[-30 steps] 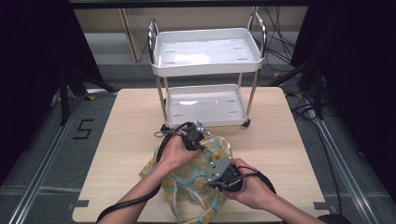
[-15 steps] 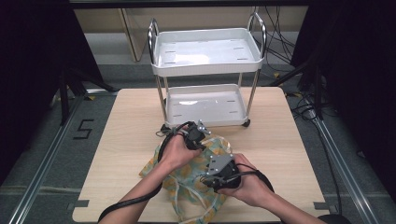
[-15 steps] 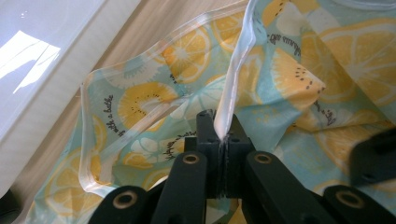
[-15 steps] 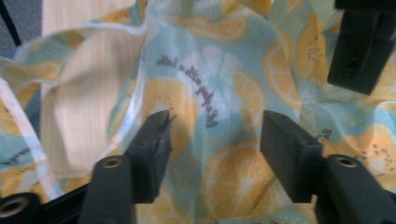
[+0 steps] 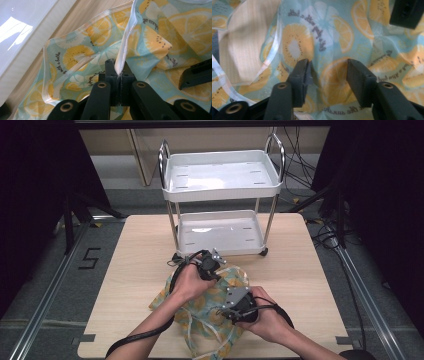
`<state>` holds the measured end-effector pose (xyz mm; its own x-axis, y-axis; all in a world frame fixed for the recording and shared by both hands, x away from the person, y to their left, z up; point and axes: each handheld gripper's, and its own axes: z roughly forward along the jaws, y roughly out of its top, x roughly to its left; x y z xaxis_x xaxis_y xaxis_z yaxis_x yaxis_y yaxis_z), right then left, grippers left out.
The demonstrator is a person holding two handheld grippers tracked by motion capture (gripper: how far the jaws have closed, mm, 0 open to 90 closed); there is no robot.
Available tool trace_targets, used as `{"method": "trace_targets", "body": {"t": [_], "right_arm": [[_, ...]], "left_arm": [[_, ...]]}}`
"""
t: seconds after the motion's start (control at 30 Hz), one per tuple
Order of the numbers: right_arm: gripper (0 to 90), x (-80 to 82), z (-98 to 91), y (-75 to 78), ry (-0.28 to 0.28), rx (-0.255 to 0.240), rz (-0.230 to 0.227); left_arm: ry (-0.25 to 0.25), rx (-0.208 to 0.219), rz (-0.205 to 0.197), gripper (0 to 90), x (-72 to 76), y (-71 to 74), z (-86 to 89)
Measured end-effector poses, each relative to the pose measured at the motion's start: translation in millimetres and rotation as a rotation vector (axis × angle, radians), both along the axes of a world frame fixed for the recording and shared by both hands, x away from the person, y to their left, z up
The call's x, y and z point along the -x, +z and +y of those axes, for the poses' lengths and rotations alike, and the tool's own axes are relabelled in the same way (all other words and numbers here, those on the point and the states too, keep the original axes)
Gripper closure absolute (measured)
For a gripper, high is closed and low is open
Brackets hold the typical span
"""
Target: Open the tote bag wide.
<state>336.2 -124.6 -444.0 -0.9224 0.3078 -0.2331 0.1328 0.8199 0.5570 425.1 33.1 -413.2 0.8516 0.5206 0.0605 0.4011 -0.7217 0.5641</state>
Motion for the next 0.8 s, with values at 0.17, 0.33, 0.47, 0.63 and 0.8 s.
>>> {"method": "trace_targets", "body": {"t": [0.17,0.33,0.47,0.63,0.8], "right_arm": [[65.3,-2.9,-3.0,0.4,-0.013,0.015,0.023],[80.0,-4.0,-4.4,-0.5,-0.035,0.013,0.043],[90.0,-4.1,-4.3,0.9,-0.014,0.039,0.044],[90.0,-1.6,-3.9,2.8,0.016,0.054,0.012],[90.0,12.3,-1.2,6.2,0.066,0.028,0.022]], "left_arm": [[0.003,0.0,0.0,87.6,-0.5,-1.2,-0.6],[0.004,-0.002,0.004,87.6,-0.5,-2.1,-1.8],[0.0,-0.005,0.002,87.6,-0.7,-2.1,-2.6],[-0.002,-0.014,0.002,88.0,-1.5,-2.2,-3.0],[0.016,-0.016,0.007,88.5,-2.4,-4.7,-4.2]]}}
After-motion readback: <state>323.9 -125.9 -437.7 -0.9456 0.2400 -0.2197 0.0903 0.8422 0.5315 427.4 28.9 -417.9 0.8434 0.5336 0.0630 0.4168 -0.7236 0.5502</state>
